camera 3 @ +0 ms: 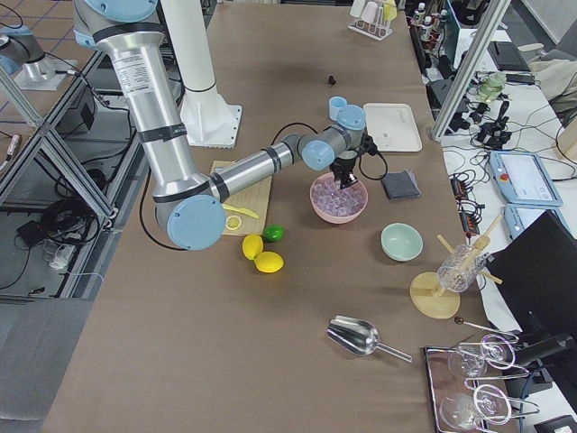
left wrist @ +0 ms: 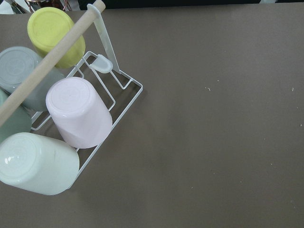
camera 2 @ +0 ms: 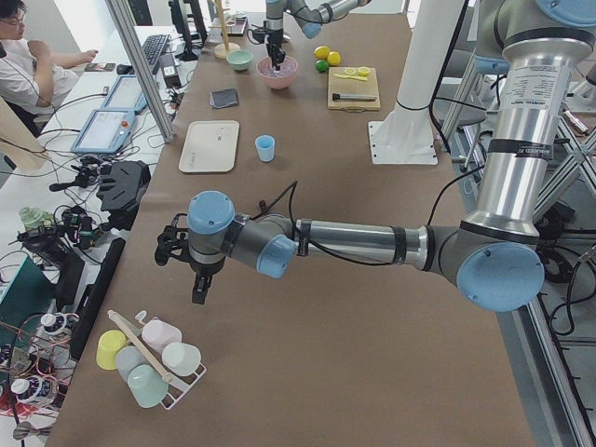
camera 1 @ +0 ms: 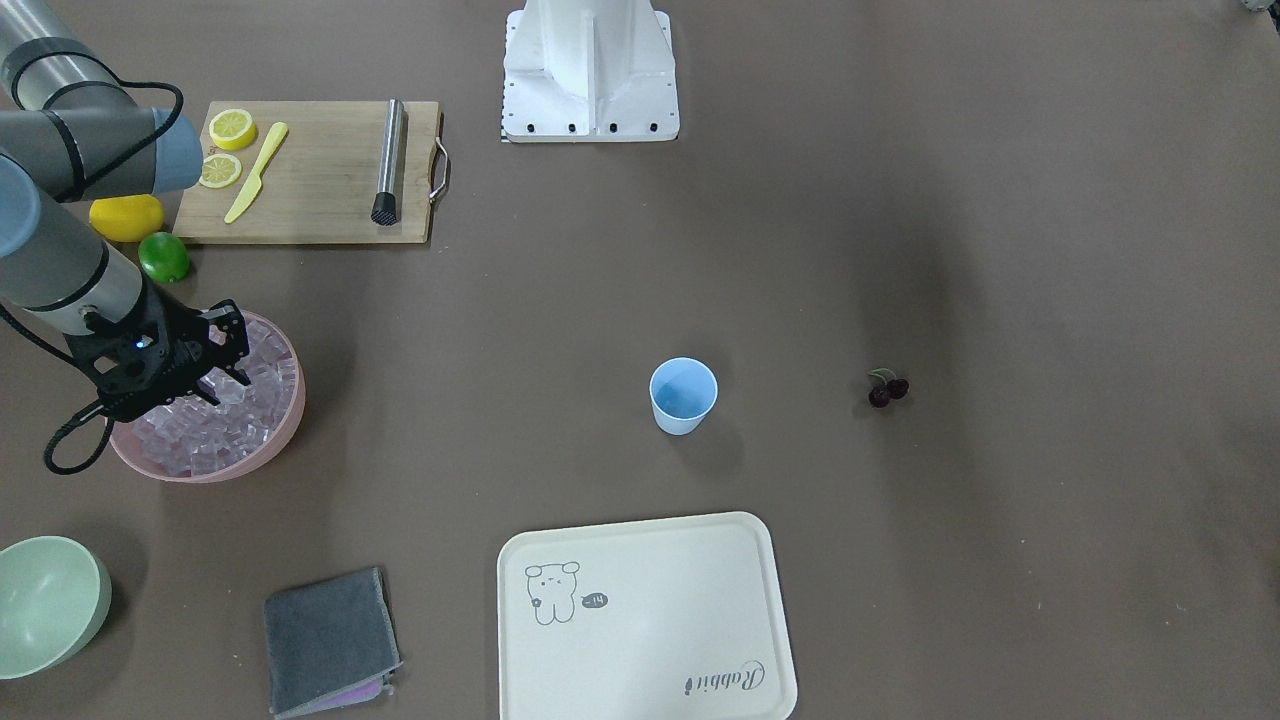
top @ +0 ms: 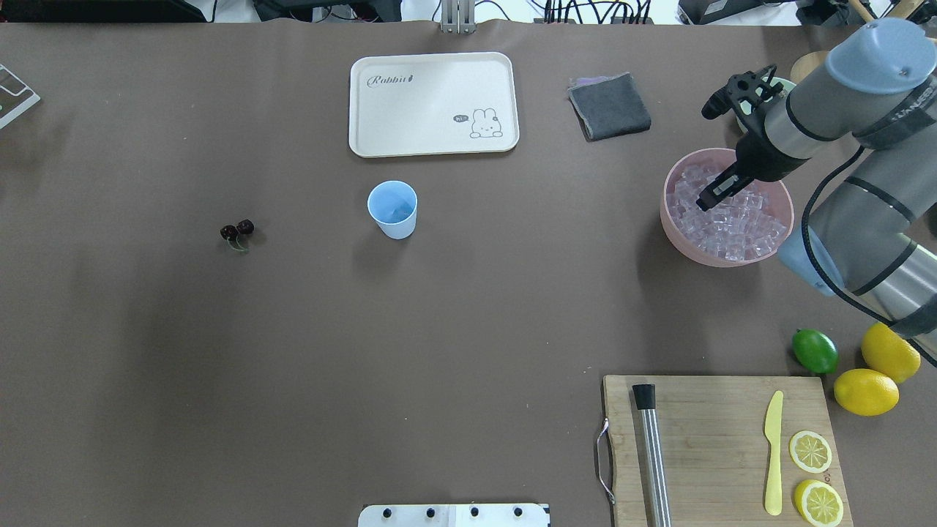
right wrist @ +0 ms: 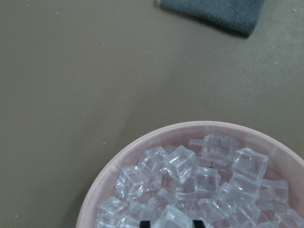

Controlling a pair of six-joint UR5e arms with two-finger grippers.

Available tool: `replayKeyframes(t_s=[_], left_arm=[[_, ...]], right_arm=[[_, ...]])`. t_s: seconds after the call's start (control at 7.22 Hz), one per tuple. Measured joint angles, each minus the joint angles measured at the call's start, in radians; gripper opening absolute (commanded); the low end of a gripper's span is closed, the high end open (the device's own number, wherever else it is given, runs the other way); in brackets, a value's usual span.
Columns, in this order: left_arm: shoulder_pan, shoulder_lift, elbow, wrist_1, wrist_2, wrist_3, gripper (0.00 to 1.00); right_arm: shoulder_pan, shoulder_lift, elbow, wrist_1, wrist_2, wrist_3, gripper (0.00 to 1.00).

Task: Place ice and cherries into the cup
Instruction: 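Carry the ice cube with the right gripper over the blue cup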

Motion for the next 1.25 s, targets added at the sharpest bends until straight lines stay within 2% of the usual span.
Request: replayKeyframes(t_s=[0.28,0.55,0.97,1.25], left_arm=[[0.000,0.007,-0.002,-0.010,-0.001,-0.001,0.98],[0.001,0.005,0.006,-0.013,-0.001,-0.001,0.98],[0.001,-0.001,0.013,-0.014,-0.001,0.000,0.98],[0.001,-0.002,0.015,-0.014,0.000,0.000,0.98]], right_arm=[[-0.001,0.084,0.047,-0.140,-0.003,0.041,0.00],[-0.109,0.242,0.023,-0.192,-0.059,0.242,0.00],[-0.299,0.555,-0.174,-0.183,-0.198,0.571,0.00],[-0.355,0.710,-0.376,-0.065,-0.270,0.657,0.00]])
